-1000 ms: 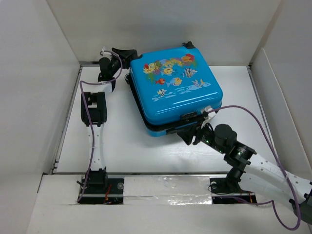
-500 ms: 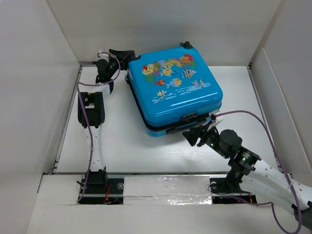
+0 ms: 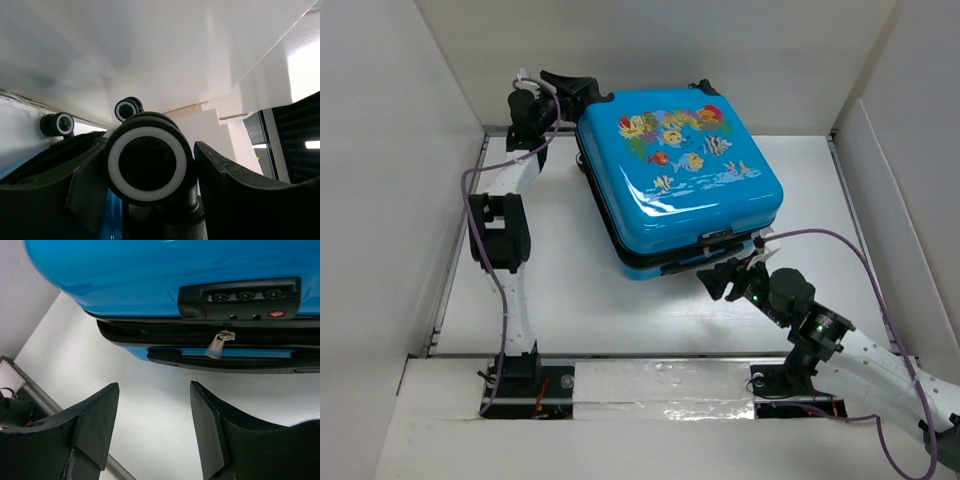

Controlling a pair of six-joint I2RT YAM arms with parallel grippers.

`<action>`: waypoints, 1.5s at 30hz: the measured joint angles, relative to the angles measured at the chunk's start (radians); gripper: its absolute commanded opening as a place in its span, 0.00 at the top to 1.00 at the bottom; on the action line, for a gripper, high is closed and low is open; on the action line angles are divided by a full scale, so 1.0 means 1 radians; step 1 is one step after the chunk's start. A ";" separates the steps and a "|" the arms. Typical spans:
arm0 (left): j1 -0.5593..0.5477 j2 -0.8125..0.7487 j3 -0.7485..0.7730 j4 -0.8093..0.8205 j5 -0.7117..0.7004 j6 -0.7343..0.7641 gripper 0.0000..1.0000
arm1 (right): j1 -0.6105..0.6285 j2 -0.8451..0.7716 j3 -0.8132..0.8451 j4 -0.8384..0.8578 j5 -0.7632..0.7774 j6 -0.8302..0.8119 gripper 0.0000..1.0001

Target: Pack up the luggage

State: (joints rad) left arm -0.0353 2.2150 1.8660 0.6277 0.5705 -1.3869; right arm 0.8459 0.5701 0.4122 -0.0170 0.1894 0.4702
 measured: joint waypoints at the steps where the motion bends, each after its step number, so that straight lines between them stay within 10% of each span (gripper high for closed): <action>1: 0.001 -0.015 0.000 -0.022 0.001 0.005 0.96 | 0.000 -0.004 -0.005 -0.002 0.009 0.002 0.35; 6: 0.003 -0.102 -0.077 -0.079 -0.007 0.022 0.98 | 0.000 -0.026 -0.039 -0.002 0.037 0.008 0.40; 14: 0.014 -0.226 -0.253 -0.119 -0.043 0.078 0.98 | 0.000 0.010 -0.106 0.068 0.096 0.019 0.78; 23: 0.047 -0.243 -0.381 -0.124 -0.042 0.133 0.99 | -0.098 0.131 -0.121 0.256 0.039 -0.072 0.52; 45: 0.069 -0.114 -0.219 -0.144 0.045 0.159 0.99 | -0.298 0.255 -0.193 0.459 -0.315 -0.134 0.50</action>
State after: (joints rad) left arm 0.0334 2.1010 1.6466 0.4835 0.6159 -1.2282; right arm 0.5480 0.8253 0.2188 0.4419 -0.1253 0.3367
